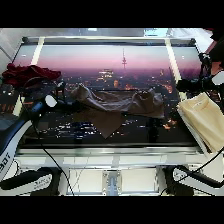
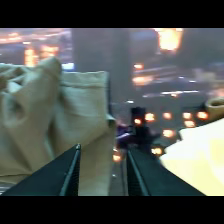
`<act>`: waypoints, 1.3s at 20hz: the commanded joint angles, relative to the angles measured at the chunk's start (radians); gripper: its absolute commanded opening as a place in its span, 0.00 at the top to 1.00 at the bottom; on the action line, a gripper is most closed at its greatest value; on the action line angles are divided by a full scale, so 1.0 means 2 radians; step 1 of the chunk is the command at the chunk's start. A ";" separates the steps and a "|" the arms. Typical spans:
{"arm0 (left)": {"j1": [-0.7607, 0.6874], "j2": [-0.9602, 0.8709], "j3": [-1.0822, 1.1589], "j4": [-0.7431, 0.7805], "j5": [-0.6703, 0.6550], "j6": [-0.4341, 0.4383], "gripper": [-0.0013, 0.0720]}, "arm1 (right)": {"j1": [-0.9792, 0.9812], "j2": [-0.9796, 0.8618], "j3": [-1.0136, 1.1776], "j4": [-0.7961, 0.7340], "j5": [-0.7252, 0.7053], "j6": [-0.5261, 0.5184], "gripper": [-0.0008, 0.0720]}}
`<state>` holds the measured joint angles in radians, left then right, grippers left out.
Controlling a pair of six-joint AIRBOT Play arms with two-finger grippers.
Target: Fold the shirts.
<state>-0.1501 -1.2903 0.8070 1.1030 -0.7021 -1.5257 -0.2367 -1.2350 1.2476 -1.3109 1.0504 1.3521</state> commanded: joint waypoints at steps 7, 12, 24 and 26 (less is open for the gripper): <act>0.000 -0.015 -0.031 -0.147 0.074 0.080 0.34 | 0.018 0.001 0.000 0.061 0.003 -0.009 0.50; 0.000 -0.039 -0.031 -0.150 0.059 0.079 0.34 | 0.028 0.001 0.000 0.061 0.003 -0.009 0.50; 0.000 -0.065 -0.030 -0.320 0.025 0.180 0.35 | 0.028 0.001 0.000 0.055 0.003 -0.009 0.51; 0.000 -0.065 -0.030 -0.319 0.011 0.180 0.35 | 0.028 0.001 0.000 0.055 0.003 -0.009 0.51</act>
<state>-0.1509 -1.4204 0.7460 0.4984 -0.6392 -1.1889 -0.1822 -1.2346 1.2476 -1.2003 1.0565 1.3342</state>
